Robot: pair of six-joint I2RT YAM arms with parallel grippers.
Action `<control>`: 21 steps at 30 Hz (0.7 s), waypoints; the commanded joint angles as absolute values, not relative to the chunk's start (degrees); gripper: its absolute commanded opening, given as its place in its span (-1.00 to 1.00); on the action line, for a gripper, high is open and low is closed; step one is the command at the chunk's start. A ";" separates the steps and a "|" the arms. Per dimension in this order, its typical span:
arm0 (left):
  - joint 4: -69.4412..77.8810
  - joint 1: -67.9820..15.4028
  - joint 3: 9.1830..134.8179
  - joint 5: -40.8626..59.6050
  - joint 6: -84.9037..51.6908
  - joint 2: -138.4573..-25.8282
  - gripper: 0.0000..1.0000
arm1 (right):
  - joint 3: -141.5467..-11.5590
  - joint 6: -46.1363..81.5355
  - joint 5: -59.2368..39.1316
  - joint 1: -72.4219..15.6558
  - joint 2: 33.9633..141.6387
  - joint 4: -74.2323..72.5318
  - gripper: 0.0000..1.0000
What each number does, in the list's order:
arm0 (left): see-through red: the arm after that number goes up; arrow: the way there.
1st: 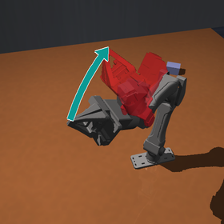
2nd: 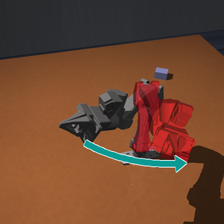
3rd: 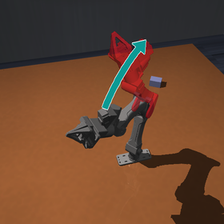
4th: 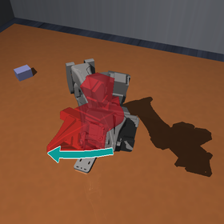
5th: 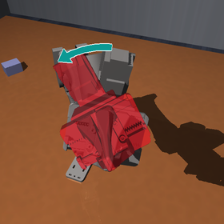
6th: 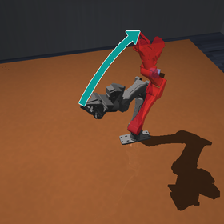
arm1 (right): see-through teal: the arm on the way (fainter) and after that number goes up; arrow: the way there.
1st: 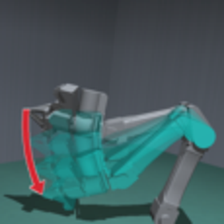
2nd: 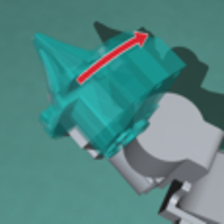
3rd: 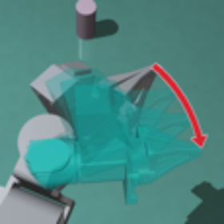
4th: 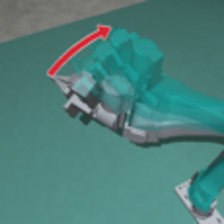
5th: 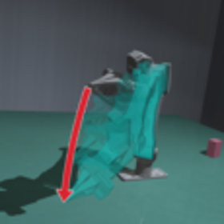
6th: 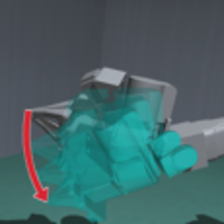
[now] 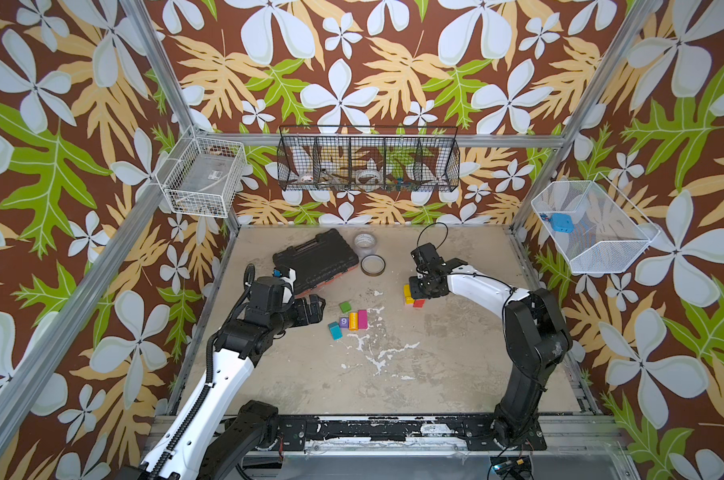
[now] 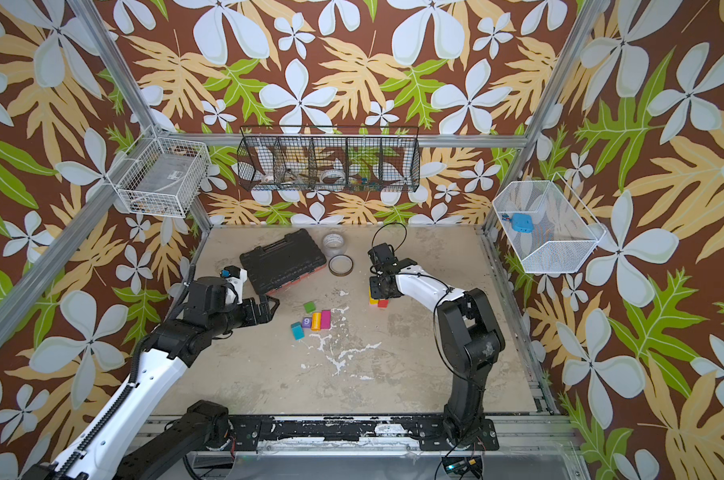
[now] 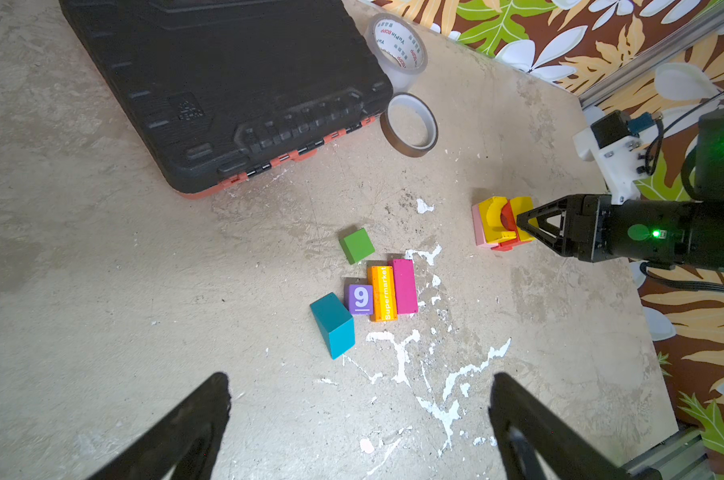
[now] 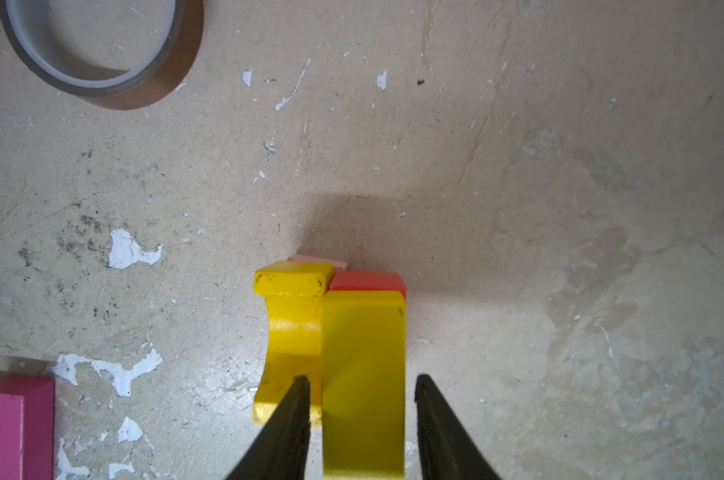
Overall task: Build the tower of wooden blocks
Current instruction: 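Lower the yellow bar block beside the yellow arch with the right gripper, then open the right gripper and lift it off the yellow bar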
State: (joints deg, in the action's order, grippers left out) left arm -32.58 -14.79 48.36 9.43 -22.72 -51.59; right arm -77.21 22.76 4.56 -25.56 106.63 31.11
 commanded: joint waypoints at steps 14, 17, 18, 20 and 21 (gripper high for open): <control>-32.26 -14.84 48.32 9.24 -22.76 -51.45 0.96 | -71.06 25.31 19.77 -33.84 89.78 26.56 0.32; -32.30 -14.78 48.34 9.12 -22.80 -51.46 0.96 | -69.85 25.11 22.67 -39.83 87.99 23.55 0.44; -32.30 -14.83 48.32 9.07 -22.83 -51.43 0.96 | -69.54 25.67 22.35 -41.28 88.09 22.57 0.46; -32.33 -14.77 48.34 8.98 -22.85 -51.43 0.96 | -69.20 26.26 19.98 -43.37 89.35 20.60 0.47; -32.34 -14.79 48.34 8.97 -22.80 -51.43 0.96 | -69.49 26.59 18.33 -44.44 90.60 20.06 0.47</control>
